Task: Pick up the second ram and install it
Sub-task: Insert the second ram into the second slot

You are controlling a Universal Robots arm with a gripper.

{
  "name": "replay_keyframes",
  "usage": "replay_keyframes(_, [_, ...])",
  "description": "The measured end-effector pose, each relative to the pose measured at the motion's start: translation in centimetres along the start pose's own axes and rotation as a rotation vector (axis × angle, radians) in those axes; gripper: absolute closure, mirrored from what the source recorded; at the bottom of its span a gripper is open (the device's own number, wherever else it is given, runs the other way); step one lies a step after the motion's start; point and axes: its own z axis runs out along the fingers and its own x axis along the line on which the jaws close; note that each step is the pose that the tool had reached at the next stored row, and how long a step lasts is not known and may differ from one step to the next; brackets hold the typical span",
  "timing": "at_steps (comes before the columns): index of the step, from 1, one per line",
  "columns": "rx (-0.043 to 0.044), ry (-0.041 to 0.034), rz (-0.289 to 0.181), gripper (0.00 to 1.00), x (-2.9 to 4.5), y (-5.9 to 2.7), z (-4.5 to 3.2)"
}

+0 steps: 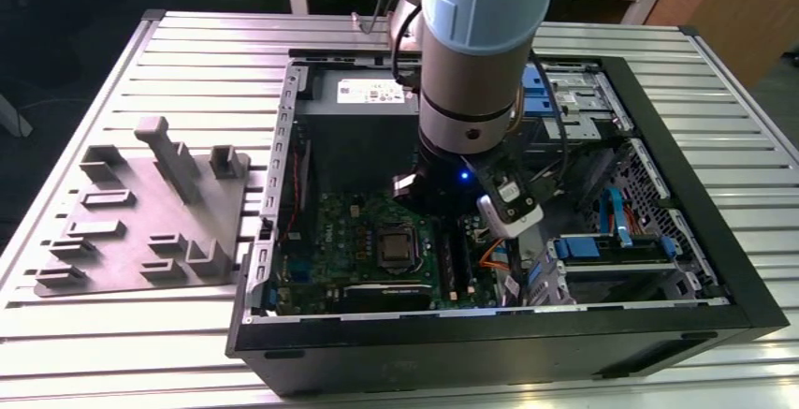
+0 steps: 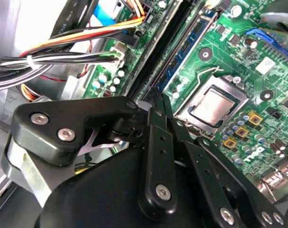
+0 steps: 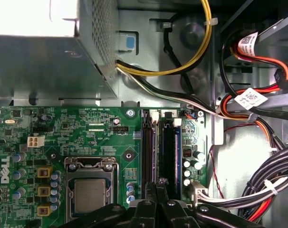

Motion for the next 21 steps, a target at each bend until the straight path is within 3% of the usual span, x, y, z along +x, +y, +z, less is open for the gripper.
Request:
replay_keyframes(18, [-0.0010,0.0000,0.000,0.89,0.05,-0.02,0.60])
replay_keyframes(21, [-0.0018,-0.0004,0.000,0.82,0.06,-0.01,0.64])
